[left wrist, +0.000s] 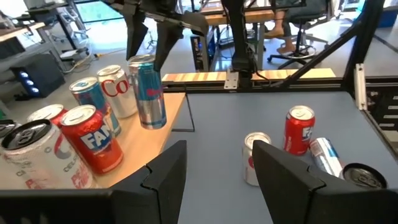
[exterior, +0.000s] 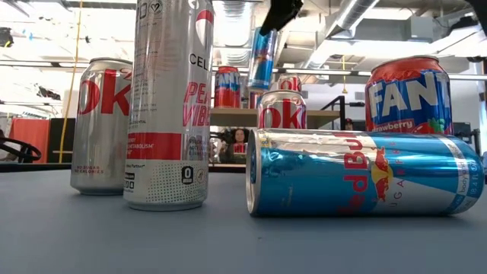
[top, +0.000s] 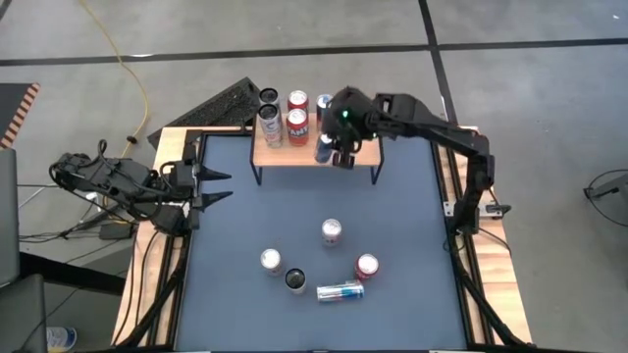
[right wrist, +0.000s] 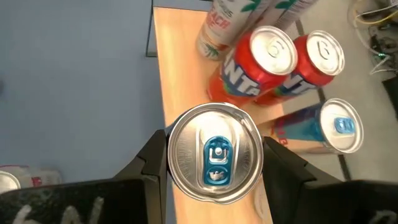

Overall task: Place canned beverage on shelf
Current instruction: Put the top blue soda can on the shelf

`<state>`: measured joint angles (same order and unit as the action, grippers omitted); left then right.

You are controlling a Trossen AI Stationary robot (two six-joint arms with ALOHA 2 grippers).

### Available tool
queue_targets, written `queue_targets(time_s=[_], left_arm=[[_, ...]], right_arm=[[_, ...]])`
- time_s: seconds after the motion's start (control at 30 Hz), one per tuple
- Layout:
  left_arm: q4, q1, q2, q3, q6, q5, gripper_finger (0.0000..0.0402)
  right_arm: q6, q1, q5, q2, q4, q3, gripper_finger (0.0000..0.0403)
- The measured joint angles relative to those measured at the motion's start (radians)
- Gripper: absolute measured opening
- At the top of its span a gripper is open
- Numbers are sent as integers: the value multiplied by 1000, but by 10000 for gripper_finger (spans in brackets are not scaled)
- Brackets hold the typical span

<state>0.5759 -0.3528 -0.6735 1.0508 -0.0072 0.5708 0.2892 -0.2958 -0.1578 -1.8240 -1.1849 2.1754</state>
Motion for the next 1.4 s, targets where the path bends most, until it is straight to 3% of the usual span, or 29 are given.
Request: queue_targets(time_s=[0.13, 0.57, 1.23, 1.4], left_arm=[[0, 0, 0, 0, 3, 22, 174], [1, 0, 0, 0, 3, 25, 174], [1, 0, 0, 0, 4, 44, 174], [1, 0, 0, 0, 4, 44, 174]], right_arm=[[45, -69, 103, -3, 18, 0, 167], [188, -91, 108, -33, 13, -1, 168], [232, -134, 129, -98, 23, 4, 169], [220, -141, 128, -99, 27, 3, 192]])
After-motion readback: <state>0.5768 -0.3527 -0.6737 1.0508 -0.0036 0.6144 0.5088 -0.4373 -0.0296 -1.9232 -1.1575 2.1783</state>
